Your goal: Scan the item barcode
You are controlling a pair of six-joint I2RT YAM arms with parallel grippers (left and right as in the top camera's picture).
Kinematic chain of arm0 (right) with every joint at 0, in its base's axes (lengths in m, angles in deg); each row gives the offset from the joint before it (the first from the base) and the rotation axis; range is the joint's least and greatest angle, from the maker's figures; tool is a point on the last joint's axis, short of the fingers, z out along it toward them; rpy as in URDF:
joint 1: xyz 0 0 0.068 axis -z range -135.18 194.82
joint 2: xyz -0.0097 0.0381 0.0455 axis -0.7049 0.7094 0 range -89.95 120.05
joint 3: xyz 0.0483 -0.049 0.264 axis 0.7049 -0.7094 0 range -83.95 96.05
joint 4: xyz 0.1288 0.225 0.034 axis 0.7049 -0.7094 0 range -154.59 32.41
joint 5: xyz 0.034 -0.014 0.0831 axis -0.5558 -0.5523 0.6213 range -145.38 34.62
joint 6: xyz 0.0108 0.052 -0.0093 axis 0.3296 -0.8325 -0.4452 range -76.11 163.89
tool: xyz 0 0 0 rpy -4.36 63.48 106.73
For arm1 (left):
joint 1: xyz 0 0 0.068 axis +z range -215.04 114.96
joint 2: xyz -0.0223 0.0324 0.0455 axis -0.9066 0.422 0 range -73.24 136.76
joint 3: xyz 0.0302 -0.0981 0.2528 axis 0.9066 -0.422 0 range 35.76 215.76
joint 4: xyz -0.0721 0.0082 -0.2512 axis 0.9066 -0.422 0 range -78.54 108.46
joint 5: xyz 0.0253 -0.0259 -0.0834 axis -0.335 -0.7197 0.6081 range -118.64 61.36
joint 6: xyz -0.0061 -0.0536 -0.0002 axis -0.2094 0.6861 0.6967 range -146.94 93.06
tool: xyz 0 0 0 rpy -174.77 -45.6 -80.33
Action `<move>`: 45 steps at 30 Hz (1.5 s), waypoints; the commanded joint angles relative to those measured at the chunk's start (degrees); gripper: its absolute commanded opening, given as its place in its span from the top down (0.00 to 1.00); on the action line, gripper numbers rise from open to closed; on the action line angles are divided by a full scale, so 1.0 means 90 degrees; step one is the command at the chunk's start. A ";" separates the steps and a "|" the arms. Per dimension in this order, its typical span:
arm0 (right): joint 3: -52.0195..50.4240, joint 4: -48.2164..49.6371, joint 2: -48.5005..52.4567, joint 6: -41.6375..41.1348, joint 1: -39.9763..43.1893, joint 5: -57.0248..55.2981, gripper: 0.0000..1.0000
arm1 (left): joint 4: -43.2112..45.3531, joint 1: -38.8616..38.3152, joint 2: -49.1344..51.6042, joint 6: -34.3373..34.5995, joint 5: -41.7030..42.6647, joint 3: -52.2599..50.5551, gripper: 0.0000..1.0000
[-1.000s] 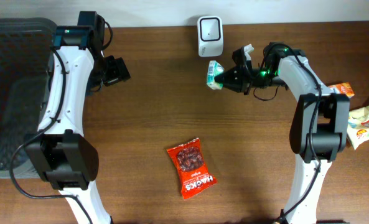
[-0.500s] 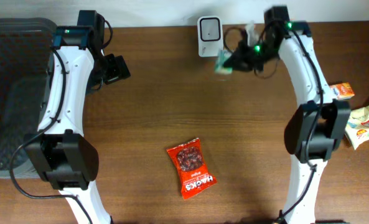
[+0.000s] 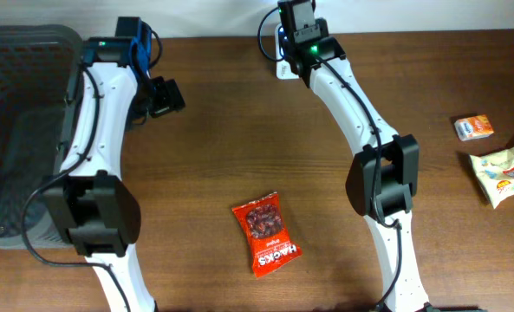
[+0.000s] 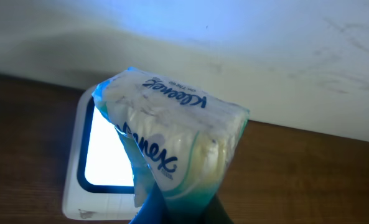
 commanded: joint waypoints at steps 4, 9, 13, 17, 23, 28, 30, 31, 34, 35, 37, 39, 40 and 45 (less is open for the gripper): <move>0.0085 -0.0580 -0.0369 -0.0646 0.0087 -0.0505 0.96 | 0.0090 -0.0274 0.0083 0.0034 0.0002 0.0010 0.01; 0.0085 -0.1885 -0.1615 -0.2268 0.1200 -0.0505 0.96 | 0.0080 -0.0272 0.0083 -0.0517 0.0471 0.0010 0.01; 0.0063 -0.3616 -0.1654 -0.2924 0.2861 -0.0017 0.96 | -0.0087 -0.0342 0.0083 -0.0665 0.0911 0.0010 0.01; -0.0199 -0.4146 -0.1202 -0.2924 0.4194 0.1095 0.96 | -0.0126 -0.0714 0.0083 -0.0930 0.0959 0.0010 0.01; -0.0920 -0.4099 -0.1137 -0.2922 0.5173 0.1098 0.67 | -0.0146 -0.1319 0.0083 -0.0928 0.0957 0.0010 0.01; -0.0918 -0.4782 -0.1411 -0.2924 0.5234 0.1586 0.03 | -0.0296 -0.1547 0.0083 -0.0925 0.0957 0.0010 0.01; -0.0918 -0.5161 -0.1902 -0.2922 0.5234 0.2266 0.01 | -0.0670 -0.1547 0.0083 -0.0928 0.0957 0.0005 0.01; -0.0918 -0.5421 -0.2183 -0.2919 0.5234 0.2769 0.01 | -0.0867 -0.1549 0.0083 -0.0930 0.0959 -0.0046 0.01; -0.0920 -0.6339 -0.2810 -0.1984 0.5098 0.4189 0.01 | -0.1137 -0.1600 0.0083 -0.1253 0.1188 -0.0505 0.01; -0.0920 -0.6703 -0.2895 -0.1418 0.4952 0.4639 0.01 | -0.1129 -0.1649 0.0083 -0.1540 0.1557 -0.0794 0.01; -0.0923 -0.7123 -0.2919 -0.0784 0.4592 0.4877 0.01 | -0.0918 -0.1780 0.0083 -0.2336 0.2754 -0.1593 0.01; -0.0971 -0.7121 -0.2919 -0.0648 0.4165 0.4874 0.01 | -0.0617 -0.1970 0.0083 -0.3031 0.3750 -0.2538 0.01; -0.0971 -0.7096 -0.2919 -0.0648 0.3934 0.4872 0.01 | -0.0508 -0.2042 0.0083 -0.3070 0.3891 -0.2883 0.01; -0.0971 -0.6756 -0.2919 -0.0648 0.3378 0.4847 0.01 | -0.0097 -0.2426 0.0083 -0.3067 0.4034 -0.3764 0.01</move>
